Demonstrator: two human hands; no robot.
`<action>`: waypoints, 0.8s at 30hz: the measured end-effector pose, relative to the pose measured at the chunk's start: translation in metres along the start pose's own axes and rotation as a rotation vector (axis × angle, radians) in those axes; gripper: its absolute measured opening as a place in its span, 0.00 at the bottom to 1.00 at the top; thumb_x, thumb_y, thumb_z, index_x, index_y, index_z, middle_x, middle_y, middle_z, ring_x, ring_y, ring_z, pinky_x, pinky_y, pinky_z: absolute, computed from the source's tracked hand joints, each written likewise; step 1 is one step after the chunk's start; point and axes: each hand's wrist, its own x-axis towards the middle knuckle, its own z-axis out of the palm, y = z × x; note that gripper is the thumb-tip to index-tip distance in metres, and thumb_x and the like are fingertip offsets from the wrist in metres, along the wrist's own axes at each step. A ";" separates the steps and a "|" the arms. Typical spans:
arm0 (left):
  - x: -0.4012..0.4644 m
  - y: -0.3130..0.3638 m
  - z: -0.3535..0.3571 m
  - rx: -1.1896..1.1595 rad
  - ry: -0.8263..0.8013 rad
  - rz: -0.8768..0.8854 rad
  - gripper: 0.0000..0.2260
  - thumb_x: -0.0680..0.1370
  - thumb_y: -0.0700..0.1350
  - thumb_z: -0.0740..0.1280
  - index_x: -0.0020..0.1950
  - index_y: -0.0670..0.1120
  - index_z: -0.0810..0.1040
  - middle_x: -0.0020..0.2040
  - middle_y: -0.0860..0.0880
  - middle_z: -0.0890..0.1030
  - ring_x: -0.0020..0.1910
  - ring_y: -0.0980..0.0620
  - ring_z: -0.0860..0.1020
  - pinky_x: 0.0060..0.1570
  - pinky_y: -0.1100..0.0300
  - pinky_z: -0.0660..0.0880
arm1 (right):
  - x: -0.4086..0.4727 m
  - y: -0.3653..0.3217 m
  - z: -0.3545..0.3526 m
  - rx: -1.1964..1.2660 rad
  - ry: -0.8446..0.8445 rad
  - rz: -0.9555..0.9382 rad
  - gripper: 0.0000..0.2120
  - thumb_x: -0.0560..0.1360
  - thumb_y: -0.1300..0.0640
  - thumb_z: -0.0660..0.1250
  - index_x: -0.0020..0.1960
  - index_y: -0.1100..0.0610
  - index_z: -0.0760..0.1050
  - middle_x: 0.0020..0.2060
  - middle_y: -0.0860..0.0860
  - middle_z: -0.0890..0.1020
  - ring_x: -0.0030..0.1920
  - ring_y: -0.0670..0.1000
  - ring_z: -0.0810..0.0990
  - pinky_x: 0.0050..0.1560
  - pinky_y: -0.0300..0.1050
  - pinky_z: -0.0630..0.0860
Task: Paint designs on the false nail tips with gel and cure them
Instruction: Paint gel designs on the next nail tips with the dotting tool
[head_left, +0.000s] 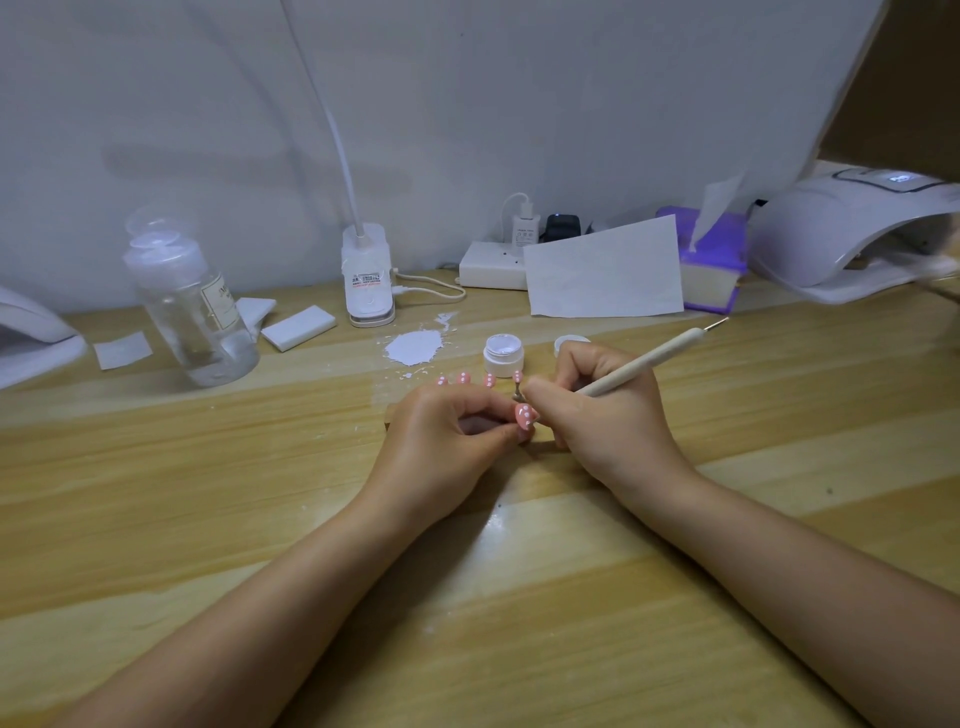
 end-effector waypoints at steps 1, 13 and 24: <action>0.000 0.000 0.000 0.002 -0.001 0.000 0.13 0.69 0.33 0.72 0.34 0.51 0.81 0.31 0.62 0.80 0.36 0.67 0.78 0.40 0.76 0.71 | 0.000 0.000 0.000 -0.002 0.003 0.000 0.22 0.67 0.75 0.64 0.23 0.57 0.60 0.13 0.44 0.68 0.17 0.40 0.68 0.23 0.26 0.62; 0.000 0.000 0.000 0.012 0.007 0.003 0.13 0.68 0.33 0.72 0.35 0.52 0.81 0.31 0.62 0.80 0.35 0.69 0.78 0.41 0.78 0.68 | 0.000 -0.001 0.000 0.008 -0.003 0.001 0.22 0.67 0.76 0.63 0.23 0.57 0.60 0.13 0.44 0.68 0.17 0.40 0.68 0.23 0.25 0.61; -0.001 0.001 0.001 -0.007 0.004 -0.005 0.09 0.68 0.32 0.72 0.37 0.47 0.82 0.34 0.59 0.81 0.34 0.70 0.77 0.39 0.78 0.69 | 0.000 -0.001 0.000 0.006 0.005 0.009 0.22 0.66 0.75 0.63 0.23 0.57 0.59 0.12 0.44 0.67 0.17 0.40 0.68 0.22 0.26 0.61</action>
